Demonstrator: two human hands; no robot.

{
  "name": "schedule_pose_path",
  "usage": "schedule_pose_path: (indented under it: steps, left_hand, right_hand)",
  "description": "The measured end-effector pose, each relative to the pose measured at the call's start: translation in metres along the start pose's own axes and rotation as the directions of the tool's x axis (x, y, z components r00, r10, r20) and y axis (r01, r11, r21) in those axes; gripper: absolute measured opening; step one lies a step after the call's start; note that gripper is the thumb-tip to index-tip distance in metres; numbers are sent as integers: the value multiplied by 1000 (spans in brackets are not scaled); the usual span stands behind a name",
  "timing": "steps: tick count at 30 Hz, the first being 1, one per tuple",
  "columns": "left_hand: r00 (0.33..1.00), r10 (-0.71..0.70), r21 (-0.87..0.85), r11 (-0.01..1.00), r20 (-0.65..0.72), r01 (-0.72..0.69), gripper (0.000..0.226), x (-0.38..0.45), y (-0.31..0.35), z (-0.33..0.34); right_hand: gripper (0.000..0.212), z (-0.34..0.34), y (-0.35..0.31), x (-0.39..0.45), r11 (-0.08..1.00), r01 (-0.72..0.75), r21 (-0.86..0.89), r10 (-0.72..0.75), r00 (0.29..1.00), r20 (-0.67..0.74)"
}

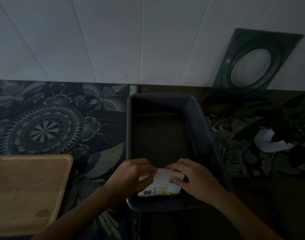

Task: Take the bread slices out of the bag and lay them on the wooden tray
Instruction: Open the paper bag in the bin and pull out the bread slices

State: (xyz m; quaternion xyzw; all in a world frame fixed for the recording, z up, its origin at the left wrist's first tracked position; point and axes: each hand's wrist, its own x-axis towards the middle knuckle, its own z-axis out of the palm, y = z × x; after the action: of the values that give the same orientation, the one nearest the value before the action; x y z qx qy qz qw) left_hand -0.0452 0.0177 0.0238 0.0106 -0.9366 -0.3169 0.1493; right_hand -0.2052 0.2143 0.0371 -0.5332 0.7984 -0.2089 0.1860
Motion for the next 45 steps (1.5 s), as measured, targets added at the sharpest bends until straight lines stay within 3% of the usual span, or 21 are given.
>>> schedule_pose_path:
  steps: [5,12,17,23,27,35,45]
  left_hand:
    - [988,-154,-114,981,17,155,16,5,4,-1]
    - [929,-313,-173,922,196,347,23,16,3,-9]
    - [937,-312,-61,944,159,325,20,22,6,-12]
    - [952,-245,-62,964,185,260,16,26,3,-19]
    - [954,-215,-49,972,209,230,15,28,0,-22]
    - [957,-259,-147,950,127,277,11,32,-2,-20]
    - [963,-267,-133,953,44,271,12,42,-11,-23]
  right_hand:
    - [20,1,5,3,997,59,55,-54,995,-78]
    - [29,0,4,6,999,35,20,-33,994,-106]
    - [56,8,-9,1,986,68,-150,-98,975,-201]
    - [26,19,-20,0,951,170,-258,-240,933,-268]
    - [27,24,-20,-1,945,137,-299,-222,936,-274]
    - [17,21,-26,-1,937,107,-332,-211,931,-298]
    - [15,23,-25,-16,919,252,-302,-332,910,-248]
